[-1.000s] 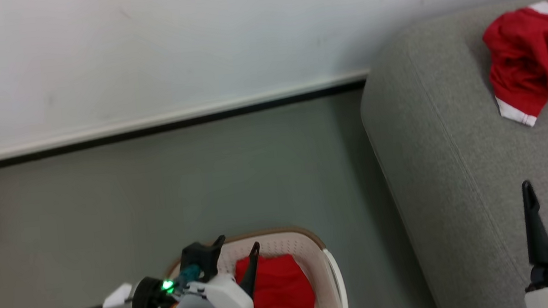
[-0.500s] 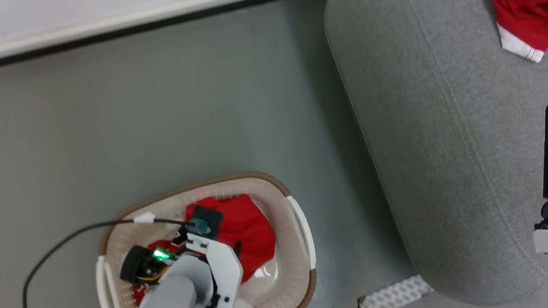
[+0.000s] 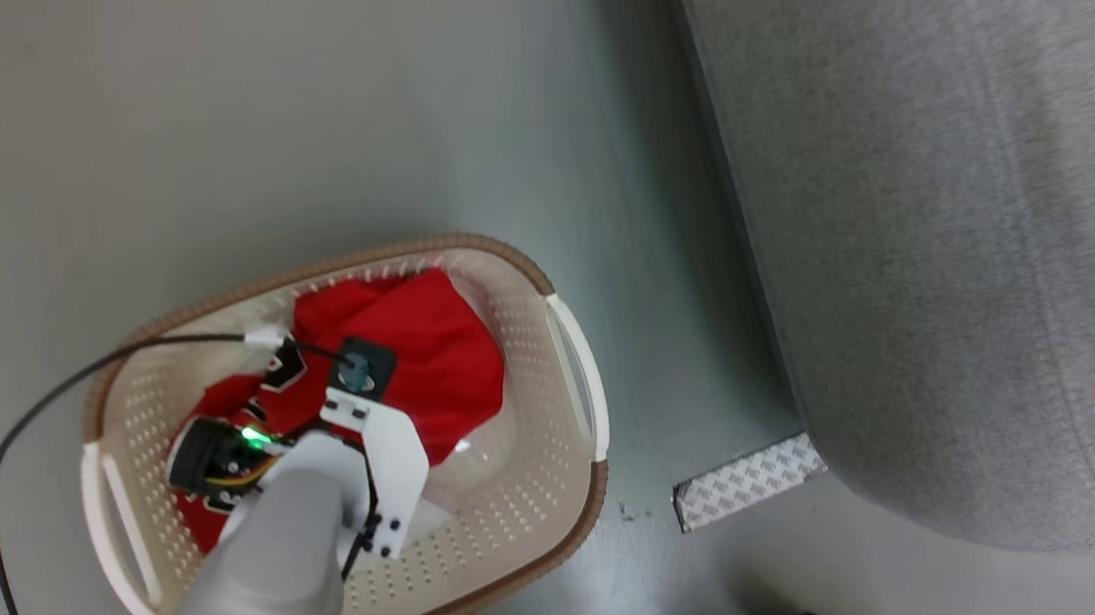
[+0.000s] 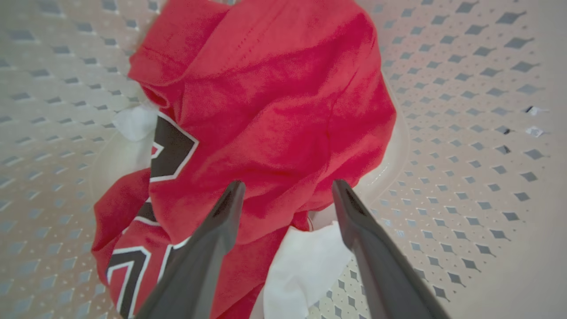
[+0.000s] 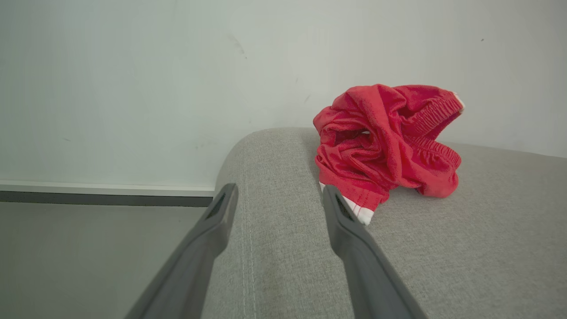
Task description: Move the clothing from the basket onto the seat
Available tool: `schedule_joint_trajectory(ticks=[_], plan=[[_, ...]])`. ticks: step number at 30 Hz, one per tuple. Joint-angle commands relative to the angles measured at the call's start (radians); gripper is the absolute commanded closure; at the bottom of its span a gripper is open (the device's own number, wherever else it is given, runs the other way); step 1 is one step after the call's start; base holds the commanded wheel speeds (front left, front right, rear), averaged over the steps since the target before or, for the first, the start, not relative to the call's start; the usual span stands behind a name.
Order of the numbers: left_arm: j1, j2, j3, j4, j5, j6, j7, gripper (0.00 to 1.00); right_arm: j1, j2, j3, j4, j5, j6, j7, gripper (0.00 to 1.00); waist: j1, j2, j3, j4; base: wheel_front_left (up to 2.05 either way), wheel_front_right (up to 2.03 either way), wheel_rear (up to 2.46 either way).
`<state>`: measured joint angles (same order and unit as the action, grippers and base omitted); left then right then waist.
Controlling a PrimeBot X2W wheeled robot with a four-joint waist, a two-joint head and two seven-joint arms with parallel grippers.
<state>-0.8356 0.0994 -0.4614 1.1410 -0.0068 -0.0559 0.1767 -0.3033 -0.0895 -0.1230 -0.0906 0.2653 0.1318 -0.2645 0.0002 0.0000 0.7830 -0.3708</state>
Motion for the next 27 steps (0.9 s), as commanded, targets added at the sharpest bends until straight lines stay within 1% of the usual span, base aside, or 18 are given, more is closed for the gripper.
schedule_joint_trajectory(ticks=[1, 12, 19, 20, 21, 22, 27], plan=[[-0.033, 0.011, -0.007, 0.020, 0.015, 0.007, 0.007, 0.00, -0.021, -0.003, 0.000, -0.012, 0.011, -0.002, 0.000, 0.00, -0.0002, 0.0000, 0.060, -0.001, 0.00, 0.00, 0.00], [-0.127, 0.029, -0.057, 0.087, 0.044, 0.015, -0.003, 0.00, -0.040, -0.018, -0.003, -0.057, 0.021, -0.002, 0.000, 0.00, -0.0002, 0.0000, 0.178, -0.011, 0.01, 0.01, 0.01], [-0.146, 0.029, -0.071, 0.102, 0.033, -0.001, -0.043, 0.00, -0.029, -0.018, -0.006, -0.088, -0.009, -0.002, 0.000, 0.00, -0.0002, 0.0000, 0.213, 0.019, 0.13, 0.13, 0.13], [-0.148, 0.027, -0.073, 0.103, 0.030, -0.004, -0.053, 0.05, -0.025, -0.017, -0.006, -0.094, -0.014, -0.002, 0.000, 0.00, -0.0002, 0.0000, 0.216, 0.026, 0.11, 0.11, 0.11], [-0.150, 0.026, -0.078, 0.103, 0.031, -0.008, -0.067, 0.65, -0.022, -0.016, -0.005, -0.098, -0.017, -0.002, 0.000, 0.00, -0.0002, 0.0000, 0.218, 0.031, 0.08, 0.08, 0.08], [-0.153, 0.025, -0.079, 0.103, 0.029, -0.012, -0.084, 1.00, -0.020, -0.015, -0.005, -0.102, -0.022, -0.002, 0.000, 0.00, -0.0002, 0.0000, 0.220, 0.036, 0.03, 0.03, 0.03], [-0.150, -0.001, -0.080, 0.105, 0.007, -0.029, -0.148, 1.00, -0.019, -0.012, -0.015, -0.107, -0.039, -0.002, 0.000, 0.00, -0.0002, 0.0000, 0.195, 0.057, 0.00, 0.00, 0.00]])
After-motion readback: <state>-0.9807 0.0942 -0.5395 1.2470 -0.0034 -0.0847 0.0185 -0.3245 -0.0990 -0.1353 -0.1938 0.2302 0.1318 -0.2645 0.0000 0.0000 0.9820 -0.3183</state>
